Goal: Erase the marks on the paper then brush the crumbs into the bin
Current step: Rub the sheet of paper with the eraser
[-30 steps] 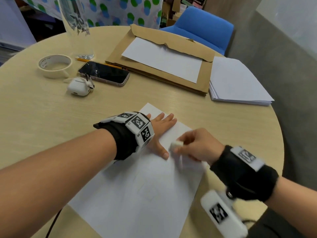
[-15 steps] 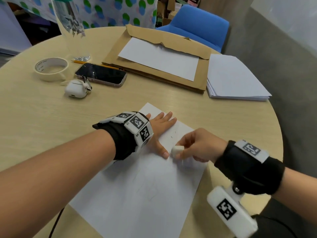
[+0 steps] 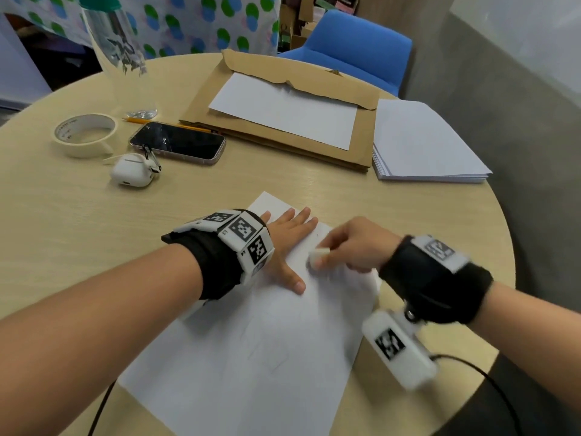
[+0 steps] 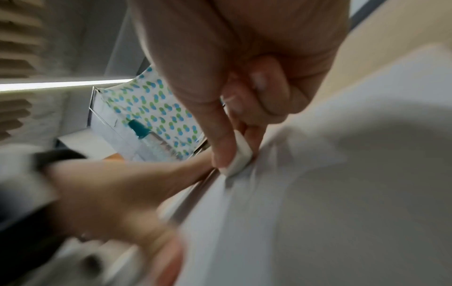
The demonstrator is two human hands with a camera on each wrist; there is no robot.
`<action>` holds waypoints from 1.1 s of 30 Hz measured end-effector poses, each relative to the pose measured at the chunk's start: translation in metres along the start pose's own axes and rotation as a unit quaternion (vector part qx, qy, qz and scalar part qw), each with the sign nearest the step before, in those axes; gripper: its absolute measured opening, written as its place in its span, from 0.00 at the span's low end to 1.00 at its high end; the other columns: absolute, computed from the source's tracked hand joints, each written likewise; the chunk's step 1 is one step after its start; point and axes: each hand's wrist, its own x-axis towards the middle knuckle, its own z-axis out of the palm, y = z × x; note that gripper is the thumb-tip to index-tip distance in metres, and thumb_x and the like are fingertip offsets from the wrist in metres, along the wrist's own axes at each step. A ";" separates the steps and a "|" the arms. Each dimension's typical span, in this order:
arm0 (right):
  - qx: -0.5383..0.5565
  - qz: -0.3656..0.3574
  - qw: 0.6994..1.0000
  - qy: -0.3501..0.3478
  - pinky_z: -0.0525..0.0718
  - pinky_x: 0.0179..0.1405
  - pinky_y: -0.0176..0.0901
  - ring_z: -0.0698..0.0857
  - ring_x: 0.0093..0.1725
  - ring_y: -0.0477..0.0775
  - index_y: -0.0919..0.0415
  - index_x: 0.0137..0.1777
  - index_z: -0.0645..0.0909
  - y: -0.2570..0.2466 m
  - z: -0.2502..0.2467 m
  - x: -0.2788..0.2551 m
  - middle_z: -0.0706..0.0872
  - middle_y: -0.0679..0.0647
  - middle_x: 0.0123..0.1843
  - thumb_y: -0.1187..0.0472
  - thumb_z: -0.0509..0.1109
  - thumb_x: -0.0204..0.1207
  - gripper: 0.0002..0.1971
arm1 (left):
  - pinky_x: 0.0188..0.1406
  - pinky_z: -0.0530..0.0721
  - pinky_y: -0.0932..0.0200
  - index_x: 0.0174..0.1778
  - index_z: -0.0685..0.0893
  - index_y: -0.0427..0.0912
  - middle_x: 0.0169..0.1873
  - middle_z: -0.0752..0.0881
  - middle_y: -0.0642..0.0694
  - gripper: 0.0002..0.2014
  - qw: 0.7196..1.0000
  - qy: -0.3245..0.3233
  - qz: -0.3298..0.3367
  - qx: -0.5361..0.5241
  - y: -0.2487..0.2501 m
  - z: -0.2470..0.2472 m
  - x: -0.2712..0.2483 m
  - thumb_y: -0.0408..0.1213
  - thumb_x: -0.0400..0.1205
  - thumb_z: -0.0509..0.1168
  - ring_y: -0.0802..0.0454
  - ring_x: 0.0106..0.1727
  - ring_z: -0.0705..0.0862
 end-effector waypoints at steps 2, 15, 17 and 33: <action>0.012 -0.001 0.998 0.063 0.67 0.21 0.32 0.72 0.25 0.43 0.57 0.47 0.88 -0.006 -0.007 0.014 0.79 0.48 0.28 0.57 0.78 0.67 0.09 | 0.80 0.38 0.40 0.81 0.32 0.47 0.81 0.31 0.49 0.59 1.000 0.002 0.002 -0.007 0.000 -0.001 -0.001 0.60 0.71 0.70 0.48 0.82 0.33; -0.012 -0.012 0.996 0.082 0.73 0.28 0.34 0.77 0.34 0.42 0.53 0.41 0.87 -0.007 -0.008 0.015 0.83 0.47 0.35 0.57 0.78 0.67 0.05 | 0.80 0.40 0.39 0.82 0.33 0.47 0.82 0.32 0.49 0.58 1.000 0.007 0.011 0.002 0.002 0.000 -0.002 0.59 0.71 0.71 0.48 0.83 0.35; -0.005 -0.032 0.995 0.099 0.75 0.32 0.35 0.79 0.37 0.44 0.51 0.37 0.85 -0.003 -0.003 0.014 0.83 0.48 0.35 0.58 0.78 0.66 0.04 | 0.81 0.40 0.39 0.82 0.33 0.48 0.81 0.32 0.49 0.58 1.000 0.007 0.010 0.004 0.002 0.000 -0.002 0.60 0.71 0.70 0.48 0.83 0.35; -0.098 -0.073 0.992 0.001 0.77 0.39 0.33 0.80 0.37 0.44 0.55 0.41 0.88 0.013 0.011 -0.011 0.84 0.45 0.34 0.60 0.80 0.64 0.07 | 0.81 0.40 0.39 0.80 0.30 0.47 0.81 0.29 0.50 0.59 1.000 -0.002 0.004 0.017 -0.001 0.003 0.003 0.62 0.71 0.68 0.49 0.83 0.34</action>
